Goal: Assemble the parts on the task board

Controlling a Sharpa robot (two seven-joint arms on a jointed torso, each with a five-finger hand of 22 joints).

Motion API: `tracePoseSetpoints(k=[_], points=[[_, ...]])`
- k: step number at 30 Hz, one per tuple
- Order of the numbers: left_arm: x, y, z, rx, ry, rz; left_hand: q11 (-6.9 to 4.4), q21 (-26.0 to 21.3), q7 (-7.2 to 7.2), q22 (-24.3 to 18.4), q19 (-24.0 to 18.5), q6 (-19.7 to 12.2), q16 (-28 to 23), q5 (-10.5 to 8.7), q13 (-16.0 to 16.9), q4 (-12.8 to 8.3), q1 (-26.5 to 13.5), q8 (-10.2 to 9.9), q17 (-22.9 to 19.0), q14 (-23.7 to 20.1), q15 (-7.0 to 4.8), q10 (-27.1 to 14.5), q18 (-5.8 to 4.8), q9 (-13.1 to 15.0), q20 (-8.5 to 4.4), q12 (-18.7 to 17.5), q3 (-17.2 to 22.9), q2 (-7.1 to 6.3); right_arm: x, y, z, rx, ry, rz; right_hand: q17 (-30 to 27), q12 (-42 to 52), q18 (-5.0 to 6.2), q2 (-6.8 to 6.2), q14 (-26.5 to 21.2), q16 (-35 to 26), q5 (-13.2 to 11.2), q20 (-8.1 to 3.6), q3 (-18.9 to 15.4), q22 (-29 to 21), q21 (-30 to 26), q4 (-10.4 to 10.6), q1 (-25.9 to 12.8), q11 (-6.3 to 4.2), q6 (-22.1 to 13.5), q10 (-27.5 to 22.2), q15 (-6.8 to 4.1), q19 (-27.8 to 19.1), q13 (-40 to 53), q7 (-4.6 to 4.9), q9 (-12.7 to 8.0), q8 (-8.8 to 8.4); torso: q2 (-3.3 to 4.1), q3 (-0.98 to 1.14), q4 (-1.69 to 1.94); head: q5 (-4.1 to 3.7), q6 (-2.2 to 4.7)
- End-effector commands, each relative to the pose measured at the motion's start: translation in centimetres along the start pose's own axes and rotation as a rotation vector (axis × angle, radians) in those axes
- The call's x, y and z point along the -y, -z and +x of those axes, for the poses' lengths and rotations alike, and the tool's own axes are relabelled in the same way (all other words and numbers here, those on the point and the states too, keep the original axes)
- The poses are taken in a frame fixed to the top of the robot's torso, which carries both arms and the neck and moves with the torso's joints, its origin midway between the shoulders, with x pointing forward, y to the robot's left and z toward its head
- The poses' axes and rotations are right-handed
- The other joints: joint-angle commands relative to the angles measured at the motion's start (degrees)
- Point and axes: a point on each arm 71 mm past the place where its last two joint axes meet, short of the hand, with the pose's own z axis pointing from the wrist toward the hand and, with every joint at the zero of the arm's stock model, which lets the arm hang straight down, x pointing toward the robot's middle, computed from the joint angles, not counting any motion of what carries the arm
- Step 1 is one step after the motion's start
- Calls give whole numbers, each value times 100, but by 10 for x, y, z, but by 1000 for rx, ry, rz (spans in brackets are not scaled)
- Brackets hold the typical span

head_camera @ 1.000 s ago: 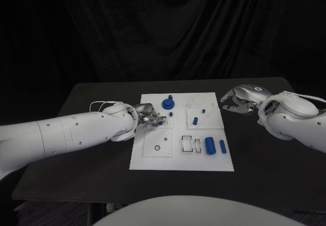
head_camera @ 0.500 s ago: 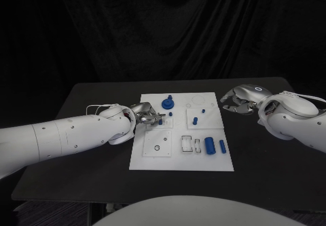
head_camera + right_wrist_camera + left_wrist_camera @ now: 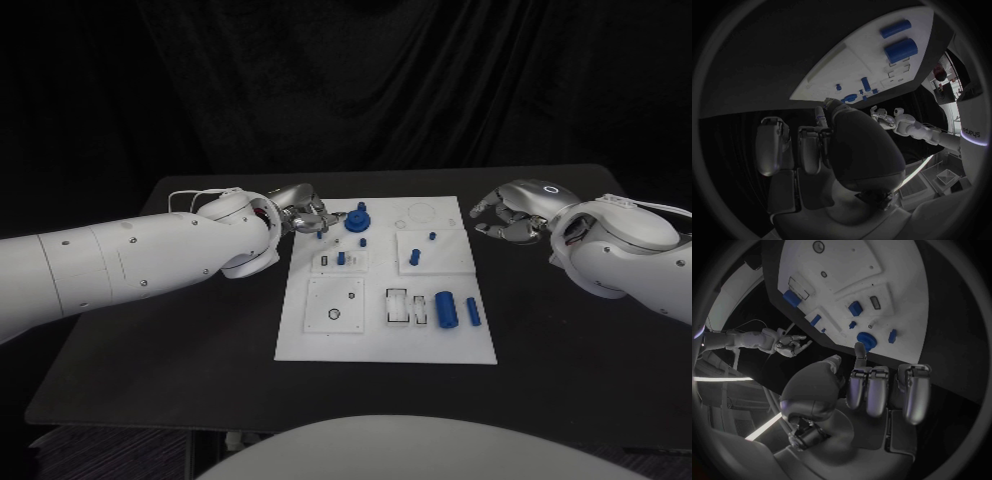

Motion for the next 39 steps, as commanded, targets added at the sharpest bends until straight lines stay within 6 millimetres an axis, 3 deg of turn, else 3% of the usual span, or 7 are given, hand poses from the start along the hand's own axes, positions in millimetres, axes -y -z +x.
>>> tracePoseSetpoints(k=[1,5,8,18,21,28,39], points=[[-1,-1,0,-81,-30,-31,-47,-4,-18,1185,267,-61,15,142,1499,-120,382,33,1509,605,-36,605,43,77,-52,15,43,-37,1,0,1,1,1,13,1455,-30,109,9,580,-12,43,21,7,1121,-25,31,-47,29,13,505,21,40,1406,32,-6,-33,7,9,-4,6,-1],[-5,-5,-4,-104,-49,-76,-60,-20,-26,1178,256,-149,15,102,1499,-317,828,-26,1509,605,-49,605,47,98,-64,15,198,-58,1,0,1,3,0,14,1455,-26,108,12,580,-11,56,21,10,1122,-21,36,-53,28,16,511,21,42,1412,31,-7,-33,10,5,26,-23,-1],[-8,-11,-7,-112,-62,-110,-59,-7,-27,1196,274,-142,15,0,1499,-374,971,-60,1509,605,-49,605,41,88,-65,15,260,-85,2,1,1,5,0,16,1455,-26,108,12,580,-11,56,21,10,1122,-21,36,-53,28,16,511,21,42,1412,31,-7,-33,8,9,20,-15,-1],[-20,-28,-13,-140,-94,-179,-14,22,29,1241,319,-53,15,-746,1499,27,501,-117,1509,605,-14,605,28,110,-36,15,-121,-129,0,1,0,14,-2,16,1464,-21,108,2,584,5,121,16,33,1122,-23,22,-41,19,24,517,15,44,1417,25,-13,-36,8,-4,22,29,-1],[-22,-33,-16,-137,-97,-177,-11,19,33,1240,317,-62,15,-781,1499,25,471,-127,1509,605,-11,605,29,115,-34,15,-165,-138,0,1,0,17,-3,13,1465,-20,109,3,585,6,138,15,39,1122,-25,22,-42,18,26,519,14,44,1419,25,-14,-36,2,-10,32,2,-1],[-23,-39,-18,-141,-101,-165,-12,9,26,1235,309,-39,15,-782,1499,1,497,-87,1509,605,-9,605,32,180,-31,15,-208,-145,0,1,0,17,-4,13,1466,-17,109,3,585,8,152,14,43,1121,-29,21,-42,18,28,523,13,43,1422,26,-14,-37,-1,6,19,6,-1],[-21,-46,-18,-142,-103,-129,0,-34,41,1203,267,-125,15,-770,1499,-20,556,-96,1509,605,2,605,46,261,-22,15,-266,-147,-2,0,0,18,-4,7,1467,-17,108,5,586,10,164,13,48,1122,-24,21,-42,18,29,523,13,46,1423,27,-15,-37,11,-2,20,-4,-1]])
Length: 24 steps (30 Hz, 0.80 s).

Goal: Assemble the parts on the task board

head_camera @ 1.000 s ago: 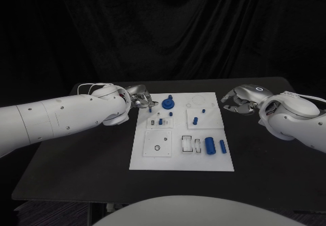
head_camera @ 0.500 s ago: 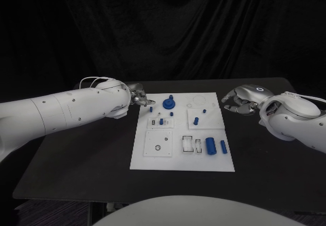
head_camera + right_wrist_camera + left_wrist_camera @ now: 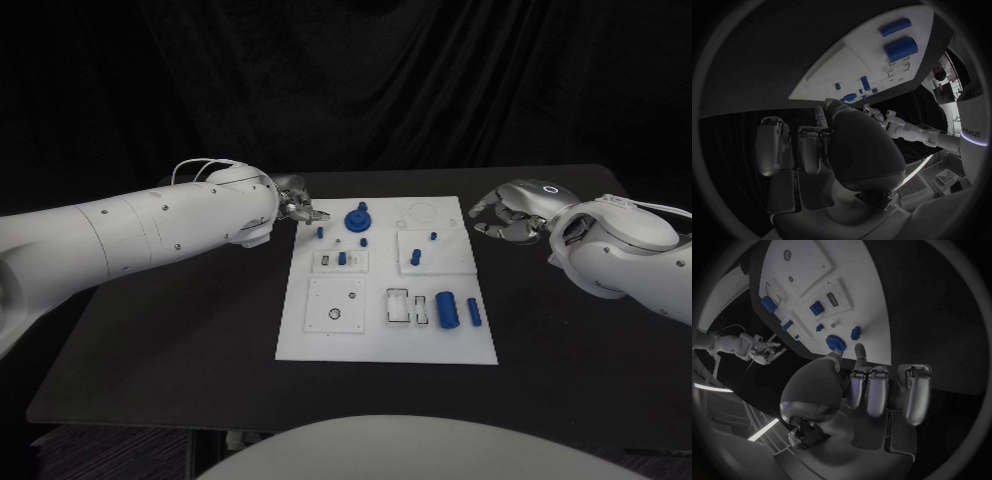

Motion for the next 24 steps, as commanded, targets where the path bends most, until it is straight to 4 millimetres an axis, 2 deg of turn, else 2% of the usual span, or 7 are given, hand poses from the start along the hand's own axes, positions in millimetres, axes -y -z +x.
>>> tracePoseSetpoints(k=[1,11,14,17,20,24], points=[[4,-2,1,-17,-3,50,23,-35,-10,1202,244,-45,15,7,1499,-1,46,0,1509,605,3,585,46,14,0,15,-26,-3,0,0,0,13,-1,10,1467,-17,109,5,586,10,32,13,33,1123,-24,6,-42,18,30,523,12,46,1423,27,-5,-37,9,-4,-2,-3,-1],[1,-5,3,-26,-5,40,32,-52,-2,1193,228,-73,15,94,1499,2,92,-10,1509,605,13,585,51,54,8,15,-35,47,0,0,1,11,-1,8,1467,-17,109,5,586,10,32,13,33,1123,-24,6,-42,18,30,523,12,46,1423,27,-5,-37,1,-7,-6,13,-1],[0,-6,4,-33,-7,35,34,-53,-1,1194,227,-79,15,125,1499,-4,115,-12,1509,605,15,585,51,66,11,15,-33,63,0,0,1,10,-1,7,1468,-16,109,6,586,10,39,13,37,1122,-27,5,-42,18,31,524,12,45,1423,27,-6,-37,4,-13,-4,17,-1],[0,-7,5,-38,-8,33,36,-62,1,1191,220,-93,15,209,1499,-31,186,-21,1509,605,19,585,54,94,15,15,-30,80,-1,0,1,10,-1,6,1468,-16,110,7,586,10,47,12,41,1122,-30,5,-42,19,32,525,12,45,1424,28,-7,-38,5,-11,1,14,-1],[-1,-7,7,-45,-9,31,32,-71,-8,1191,213,-109,15,396,1499,-112,349,-36,1509,605,18,585,56,135,17,15,-1,95,-1,0,1,9,-1,5,1468,-16,110,7,586,10,47,12,41,1122,-30,5,-42,19,32,525,12,45,1424,28,-7,-38,3,-7,0,1,-1],[-1,-8,10,-54,-10,29,30,-75,-9,1190,210,-114,15,430,1499,-130,385,-41,1509,605,17,585,57,143,18,15,4,95,-1,0,1,8,-1,5,1468,-16,110,7,586,10,47,12,41,1122,-30,5,-42,19,32,525,12,45,1424,28,-7,-38,0,-1,1,0,-1]])
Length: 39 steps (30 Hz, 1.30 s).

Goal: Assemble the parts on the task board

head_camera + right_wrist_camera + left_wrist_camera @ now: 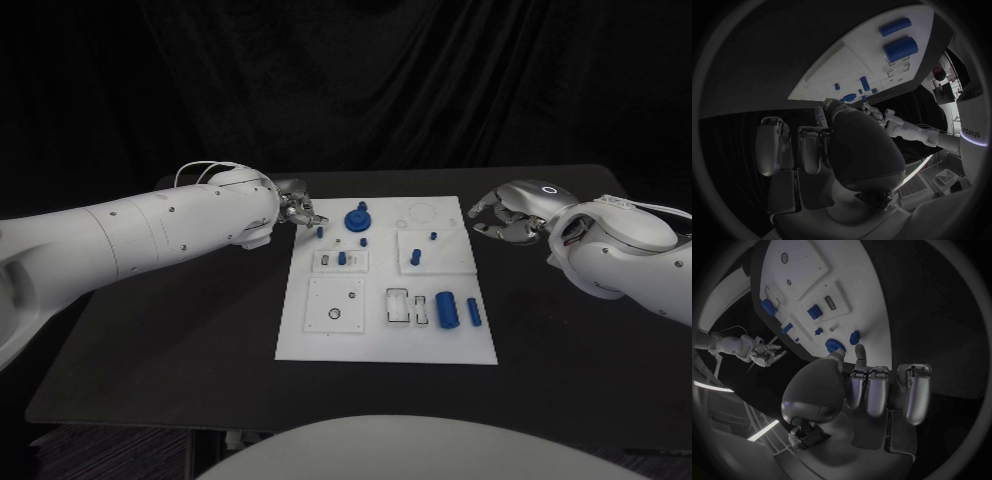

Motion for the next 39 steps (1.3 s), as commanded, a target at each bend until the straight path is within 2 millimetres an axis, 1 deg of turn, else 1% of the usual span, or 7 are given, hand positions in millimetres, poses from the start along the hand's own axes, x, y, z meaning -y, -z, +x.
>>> tracePoseSetpoints(k=[1,4,13,21,27,31,39], points=[[2,-1,4,-23,-2,18,30,-27,-9,1190,210,-30,15,25,1499,-34,61,-19,1508,605,17,585,57,7,17,15,3,1,0,0,0,9,0,8,1468,-16,110,7,586,11,21,12,41,1122,-30,5,-42,19,32,525,12,45,1424,28,-7,-38,-5,12,5,-3,-1],[2,-1,5,-27,-2,18,30,-27,-9,1190,210,-30,15,25,1499,-34,61,-19,1508,605,17,585,57,7,17,15,3,1,0,0,0,9,0,8,1468,-16,110,7,586,11,21,12,41,1122,-30,5,-42,19,32,525,12,45,1424,28,-7,-38,-5,14,5,-8,-1],[1,-3,10,-34,0,20,34,-62,-1,1162,175,-40,15,39,1499,-19,59,-31,1508,605,18,585,69,10,18,15,1,18,0,0,1,8,-1,7,1468,-16,110,7,586,11,21,12,41,1122,-30,5,-42,19,32,525,12,45,1424,28,-7,-38,-2,9,-10,-2,-1],[1,-3,12,-42,-1,20,43,-87,9,1146,151,-52,15,26,1499,17,34,-49,1508,605,25,585,77,11,22,15,-17,30,0,0,1,6,0,8,1468,-16,110,7,586,11,21,12,41,1122,-30,5,-42,19,32,525,12,45,1424,28,-7,-38,-5,11,-5,-7,-1],[0,-4,13,-50,-3,16,44,-98,9,1138,141,-56,15,30,1499,20,40,-57,1508,605,27,585,81,10,23,15,-15,40,0,0,1,5,0,7,1466,-19,109,9,585,7,39,11,53,1123,-27,4,-45,20,33,521,12,48,1420,31,-11,-40,-7,14,6,-19,-1],[-1,-4,13,-53,-4,14,47,-114,12,1127,125,-65,15,36,1499,26,47,-72,1508,605,30,585,86,5,26,15,-12,53,0,0,1,3,0,8,1466,-19,109,9,585,7,39,11,53,1123,-27,4,-45,20,33,521,12,48,1420,31,-11,-40,-7,13,4,-13,-1],[-2,-5,14,-58,-5,12,52,-140,16,1111,101,-78,15,64,1499,25,76,-105,1508,605,35,585,93,-10,31,15,-1,75,-1,0,1,1,0,9,1464,-20,111,11,585,4,43,10,59,1120,-36,3,-45,20,35,519,12,44,1418,32,-12,-41,-7,14,5,-27,-1]])
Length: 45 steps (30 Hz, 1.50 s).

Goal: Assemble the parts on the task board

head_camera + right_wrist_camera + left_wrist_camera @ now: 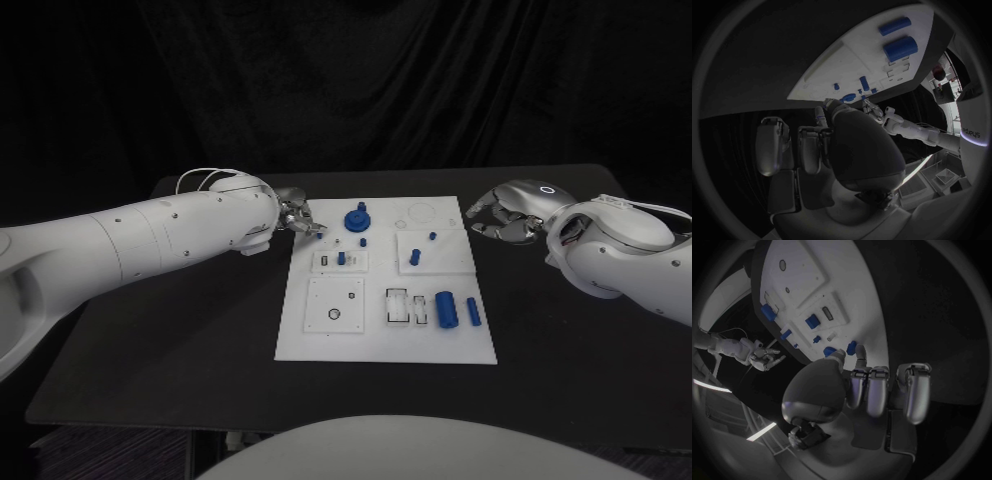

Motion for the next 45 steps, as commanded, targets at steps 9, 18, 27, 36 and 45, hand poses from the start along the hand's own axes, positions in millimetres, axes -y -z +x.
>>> tracePoseSetpoints(k=[9,18,27,36,45], points=[[3,-1,3,-21,-2,27,38,-54,27,1103,87,-54,15,45,1499,38,37,-77,1509,605,41,606,97,-32,35,15,0,45,1,1,1,-1,1,13,1464,-20,111,11,585,4,25,10,28,1117,-36,3,-45,20,15,519,12,44,1418,12,-7,-20,0,0,-4,-11,-1],[4,-1,3,-21,-2,37,48,-71,39,1094,71,-64,15,40,1499,61,31,-118,1509,605,50,606,102,-57,42,15,-3,62,1,0,1,-4,1,14,1462,-21,111,15,584,0,28,10,35,1117,-39,0,-43,21,20,517,12,44,1417,12,-7,-18,4,-1,0,-32,-1],[7,-2,3,-23,-3,51,53,-71,44,1096,72,-68,15,36,1499,72,27,-136,1509,605,54,606,101,-69,45,15,-6,68,1,0,2,-8,2,14,1460,-24,112,13,583,-3,30,10,42,1115,-45,-7,-37,20,25,514,12,43,1413,10,-8,-17,0,1,3,-49,-1],[9,-3,3,-19,-3,54,56,-79,46,1092,65,-71,15,42,1499,76,36,-155,1509,605,57,606,103,-80,49,15,2,87,0,0,2,-14,2,13,1460,-24,112,13,583,-3,30,10,42,1115,-45,-7,-37,20,25,514,12,43,1413,10,-8,-17,4,3,3,-41,-1],[11,-5,3,-13,-3,52,60,-86,50,1090,59,-76,15,66,1499,77,59,-186,1509,605,63,606,105,-98,55,15,21,119,0,1,3,-19,2,13,1455,-27,114,9,581,-10,30,9,48,1112,-56,-14,-32,19,29,510,11,38,1410,10,-8,-17,7,1,4,-38,-1]])
